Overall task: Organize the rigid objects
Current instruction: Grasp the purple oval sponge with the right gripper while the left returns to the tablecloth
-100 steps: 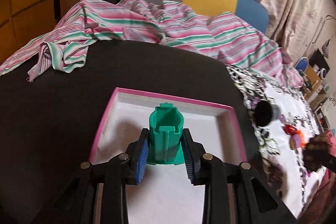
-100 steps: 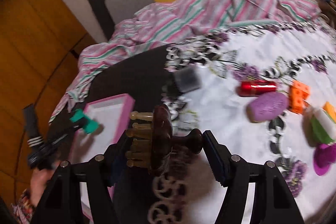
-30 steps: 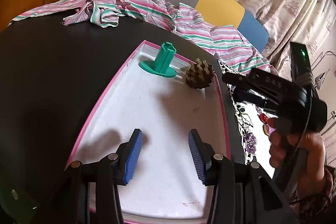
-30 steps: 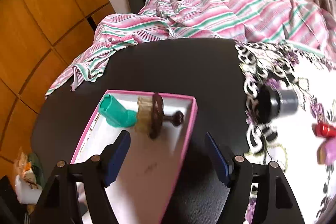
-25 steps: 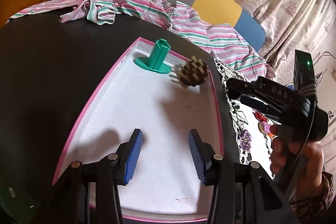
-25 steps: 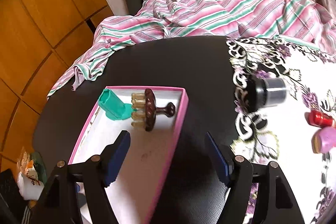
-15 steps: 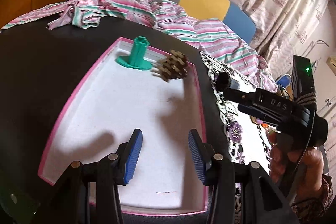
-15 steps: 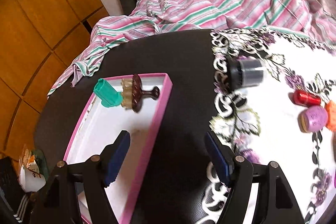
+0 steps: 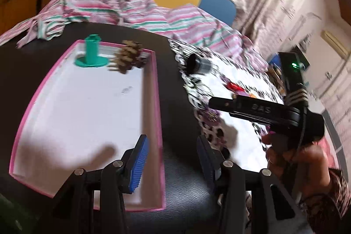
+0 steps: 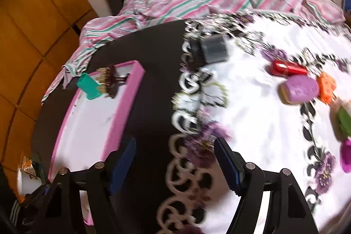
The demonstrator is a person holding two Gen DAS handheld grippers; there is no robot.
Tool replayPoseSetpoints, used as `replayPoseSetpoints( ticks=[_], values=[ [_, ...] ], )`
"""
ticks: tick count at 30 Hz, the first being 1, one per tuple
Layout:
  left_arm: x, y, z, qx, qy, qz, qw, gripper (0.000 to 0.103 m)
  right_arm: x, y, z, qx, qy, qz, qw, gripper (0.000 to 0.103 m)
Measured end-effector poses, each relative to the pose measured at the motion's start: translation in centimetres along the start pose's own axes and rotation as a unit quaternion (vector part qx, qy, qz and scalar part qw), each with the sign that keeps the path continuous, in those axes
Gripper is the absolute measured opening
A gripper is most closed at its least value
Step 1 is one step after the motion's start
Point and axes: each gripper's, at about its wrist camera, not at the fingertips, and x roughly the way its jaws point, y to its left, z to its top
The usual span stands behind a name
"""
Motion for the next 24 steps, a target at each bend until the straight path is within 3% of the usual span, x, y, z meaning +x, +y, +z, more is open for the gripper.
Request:
replayPoseSetpoints(
  ticks=[9, 15, 24],
  values=[
    [1.4, -3.5, -0.8, 0.041, 0.028, -0.022, 0.9985, 0.046, -1.1, -7.4, 0.5, 0.079, 0.002, -0.036, 0.996, 0.074],
    [1.9, -4.5, -1.1, 0.05, 0.037, -0.021, 0.9978, 0.046, -1.5, -13.0, 4.1, 0.149, -0.018, -0.069, 0.986, 0.074],
    [2.6, -5.2, -1.2, 0.059, 0.046, -0.012, 0.9971, 0.046, 0.7, -15.7, 7.7, 0.172, -0.026, -0.087, 0.981, 0.074]
  ],
)
